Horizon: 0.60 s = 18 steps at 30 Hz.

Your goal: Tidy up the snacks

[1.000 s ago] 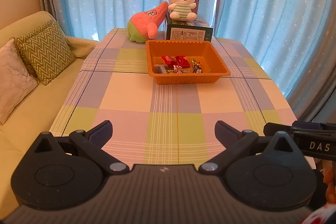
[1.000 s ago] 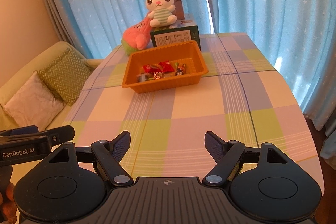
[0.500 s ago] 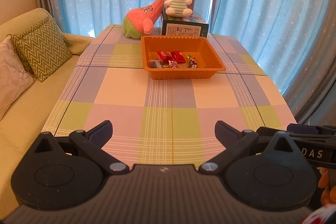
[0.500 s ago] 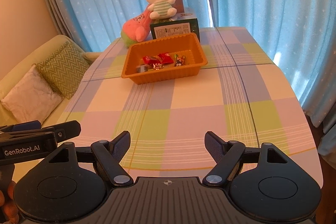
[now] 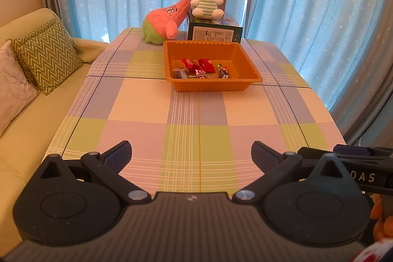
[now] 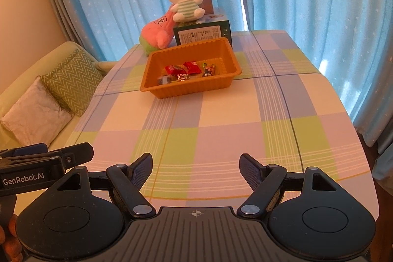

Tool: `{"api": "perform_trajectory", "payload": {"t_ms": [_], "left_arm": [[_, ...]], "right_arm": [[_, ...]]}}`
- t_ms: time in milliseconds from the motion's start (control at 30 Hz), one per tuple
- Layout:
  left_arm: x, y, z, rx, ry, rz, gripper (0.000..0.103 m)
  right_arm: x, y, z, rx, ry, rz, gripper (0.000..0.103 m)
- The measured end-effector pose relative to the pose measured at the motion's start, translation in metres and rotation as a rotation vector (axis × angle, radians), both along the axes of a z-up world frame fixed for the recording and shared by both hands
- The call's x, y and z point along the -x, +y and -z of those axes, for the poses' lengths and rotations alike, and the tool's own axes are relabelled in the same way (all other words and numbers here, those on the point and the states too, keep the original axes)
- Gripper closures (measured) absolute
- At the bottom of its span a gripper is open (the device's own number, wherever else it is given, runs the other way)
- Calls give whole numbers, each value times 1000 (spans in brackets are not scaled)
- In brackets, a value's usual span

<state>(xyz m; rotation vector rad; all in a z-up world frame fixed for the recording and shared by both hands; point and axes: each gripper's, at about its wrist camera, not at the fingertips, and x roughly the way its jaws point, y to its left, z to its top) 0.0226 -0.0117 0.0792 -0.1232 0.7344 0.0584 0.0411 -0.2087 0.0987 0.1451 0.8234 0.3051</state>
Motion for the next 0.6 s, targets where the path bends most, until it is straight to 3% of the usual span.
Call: {"api": "perform_trajectory", "payload": {"t_ms": [600], "left_arm": [[0,0,-1,5,-7,5,0]], "right_arm": [[0,0,-1,1,-4,5,26]]}}
